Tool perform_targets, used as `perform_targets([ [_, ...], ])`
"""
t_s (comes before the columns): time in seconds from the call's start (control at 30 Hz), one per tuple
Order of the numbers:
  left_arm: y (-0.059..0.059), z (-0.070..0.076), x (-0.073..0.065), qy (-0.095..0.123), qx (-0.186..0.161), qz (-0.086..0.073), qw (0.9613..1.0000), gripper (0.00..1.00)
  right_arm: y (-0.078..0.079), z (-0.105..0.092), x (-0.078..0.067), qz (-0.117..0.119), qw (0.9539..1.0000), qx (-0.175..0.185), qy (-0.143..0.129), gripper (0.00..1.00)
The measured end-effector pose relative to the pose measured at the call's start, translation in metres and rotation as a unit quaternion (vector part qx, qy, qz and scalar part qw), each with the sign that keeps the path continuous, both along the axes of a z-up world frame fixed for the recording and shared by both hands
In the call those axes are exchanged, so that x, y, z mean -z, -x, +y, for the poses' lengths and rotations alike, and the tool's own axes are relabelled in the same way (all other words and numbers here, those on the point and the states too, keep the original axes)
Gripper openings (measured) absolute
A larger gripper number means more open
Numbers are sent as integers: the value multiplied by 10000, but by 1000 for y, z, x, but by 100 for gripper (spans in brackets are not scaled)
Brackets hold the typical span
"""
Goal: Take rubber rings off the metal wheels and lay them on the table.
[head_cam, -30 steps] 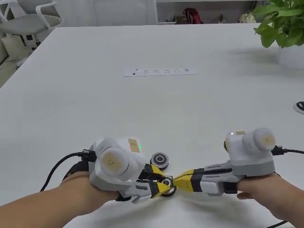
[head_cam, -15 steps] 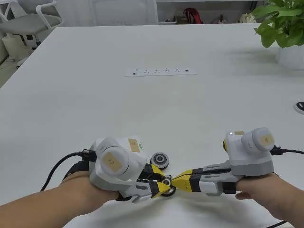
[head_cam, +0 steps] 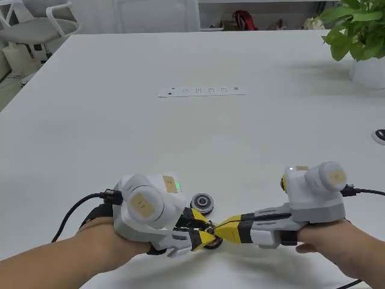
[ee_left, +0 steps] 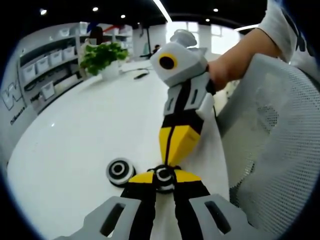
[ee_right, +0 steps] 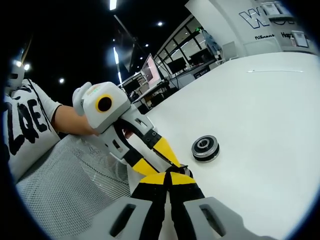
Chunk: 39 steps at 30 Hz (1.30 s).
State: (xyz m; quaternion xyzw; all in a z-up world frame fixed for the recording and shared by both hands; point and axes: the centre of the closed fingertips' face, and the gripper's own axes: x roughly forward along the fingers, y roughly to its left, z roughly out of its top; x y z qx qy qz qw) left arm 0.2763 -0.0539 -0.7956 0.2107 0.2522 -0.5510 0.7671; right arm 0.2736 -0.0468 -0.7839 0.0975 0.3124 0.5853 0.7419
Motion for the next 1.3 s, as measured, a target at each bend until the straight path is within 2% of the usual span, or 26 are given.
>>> perform_targets([
  [0.83,0,0,0,19,20,-8,10000,13,-1,1,-7,149,9996,92,-223,0],
  [1.1,0,0,0,15,19,-5,10000,13,0,1,-9,294,9989,129,-337,0],
  [1.3,0,0,0,33,31,-16,10000,13,-1,0,-7,263,9991,141,-303,0],
])
